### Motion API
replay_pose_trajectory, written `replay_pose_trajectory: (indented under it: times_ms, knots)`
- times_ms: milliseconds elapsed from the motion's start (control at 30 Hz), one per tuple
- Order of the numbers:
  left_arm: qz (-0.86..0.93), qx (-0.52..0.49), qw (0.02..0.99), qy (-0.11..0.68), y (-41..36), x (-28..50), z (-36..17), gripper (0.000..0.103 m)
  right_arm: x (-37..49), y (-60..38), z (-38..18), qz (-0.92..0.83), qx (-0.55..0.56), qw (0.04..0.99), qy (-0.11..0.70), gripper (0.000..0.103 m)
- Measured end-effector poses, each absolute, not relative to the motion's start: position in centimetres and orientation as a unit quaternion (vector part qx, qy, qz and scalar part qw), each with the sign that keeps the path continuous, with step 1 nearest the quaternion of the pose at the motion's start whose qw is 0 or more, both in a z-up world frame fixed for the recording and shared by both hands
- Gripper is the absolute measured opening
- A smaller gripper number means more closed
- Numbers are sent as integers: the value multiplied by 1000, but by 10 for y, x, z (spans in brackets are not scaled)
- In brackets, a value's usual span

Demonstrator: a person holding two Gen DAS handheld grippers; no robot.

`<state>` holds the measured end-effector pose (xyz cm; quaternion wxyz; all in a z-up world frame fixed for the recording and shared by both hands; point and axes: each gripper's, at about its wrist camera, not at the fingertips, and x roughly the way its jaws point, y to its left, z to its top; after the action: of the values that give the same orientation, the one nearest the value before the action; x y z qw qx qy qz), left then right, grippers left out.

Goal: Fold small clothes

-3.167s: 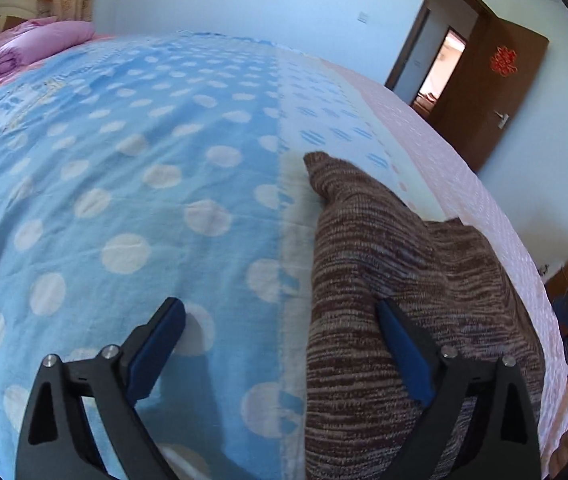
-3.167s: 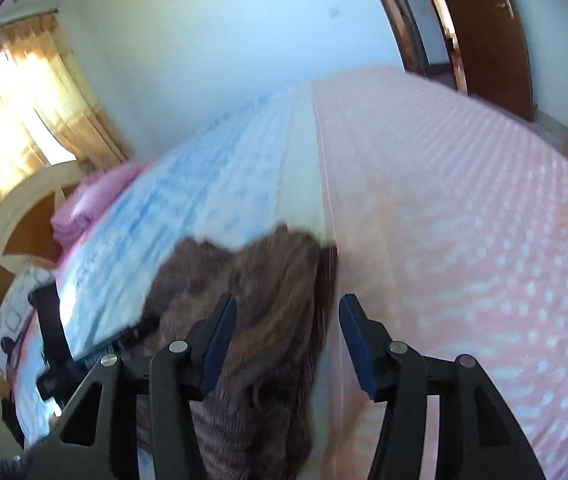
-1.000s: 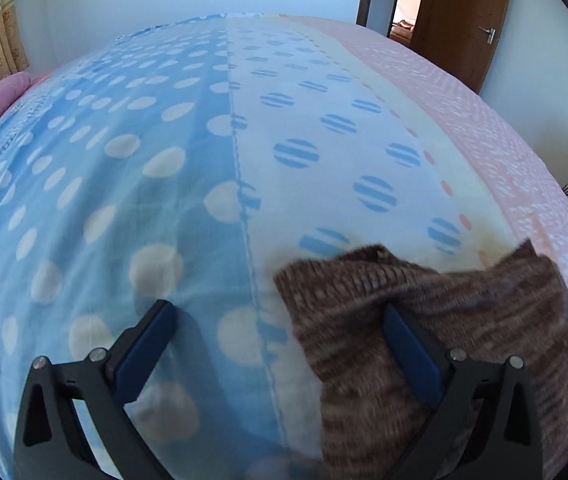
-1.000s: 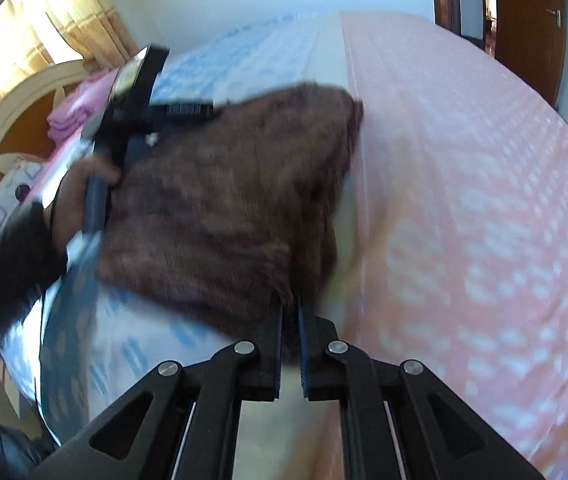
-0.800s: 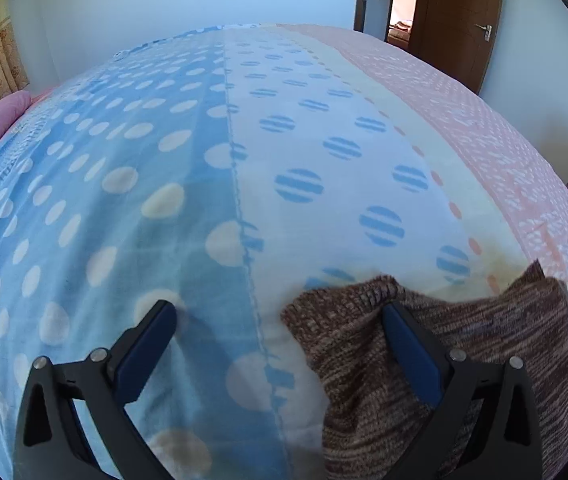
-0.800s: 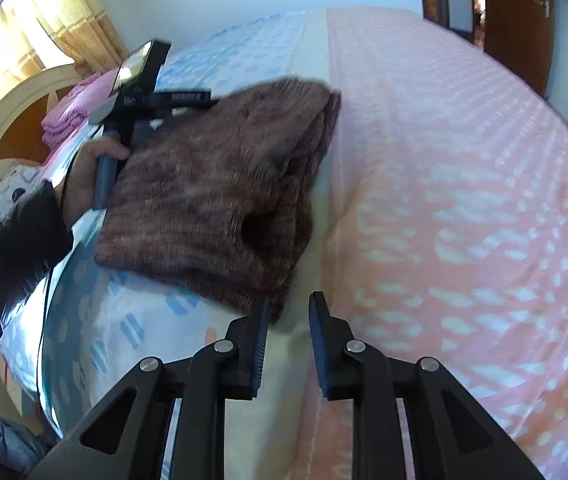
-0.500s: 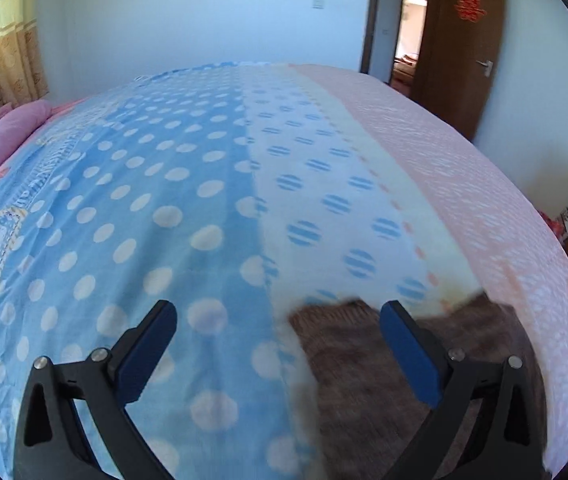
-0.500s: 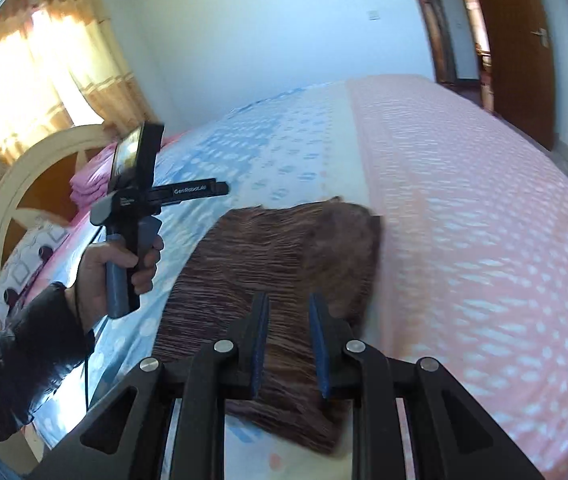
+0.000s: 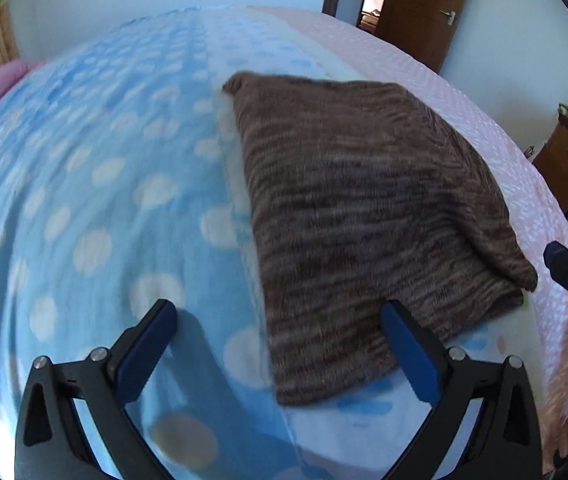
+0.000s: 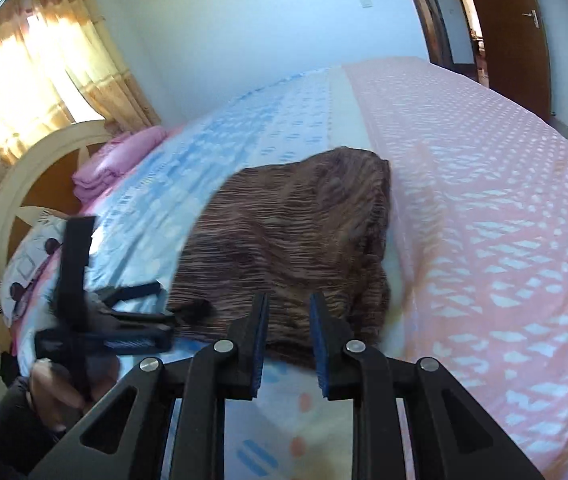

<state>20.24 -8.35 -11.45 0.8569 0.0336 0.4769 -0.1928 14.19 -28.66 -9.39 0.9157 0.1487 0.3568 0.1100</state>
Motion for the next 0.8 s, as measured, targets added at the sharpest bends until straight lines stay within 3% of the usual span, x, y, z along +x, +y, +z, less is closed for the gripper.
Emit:
replay_pose_trajectory:
  times_ms: [33, 67, 100, 400, 433, 533, 667, 800]
  knots:
    - [-196, 34, 859, 471, -82, 198, -112, 103, 139, -281, -95, 113, 149, 911, 366, 29]
    - [-203, 33, 858, 471, -81, 196, -109, 103, 135, -280, -98, 119, 161, 907, 371, 41]
    - [-206, 29, 857, 471, -78, 195, -108, 103, 133, -280, -103, 126, 188, 900, 372, 46]
    - [-172, -48, 866, 467, -36, 205, -100, 103, 158, -256, -143, 144, 311, 865, 366, 47]
    - [-169, -48, 869, 462, -34, 205, -98, 103, 166, -256, -148, 131, 329, 858, 371, 43]
    - [-167, -52, 877, 446, -29, 205, -89, 103, 183, -239, -164, 182, 377, 818, 394, 0]
    - [-169, -40, 885, 433, -34, 213, -84, 103, 167, -215, -152, 244, 337, 811, 411, 0]
    - [-190, -26, 876, 443, -54, 212, -94, 103, 132, -257, -111, 128, 247, 896, 345, 1]
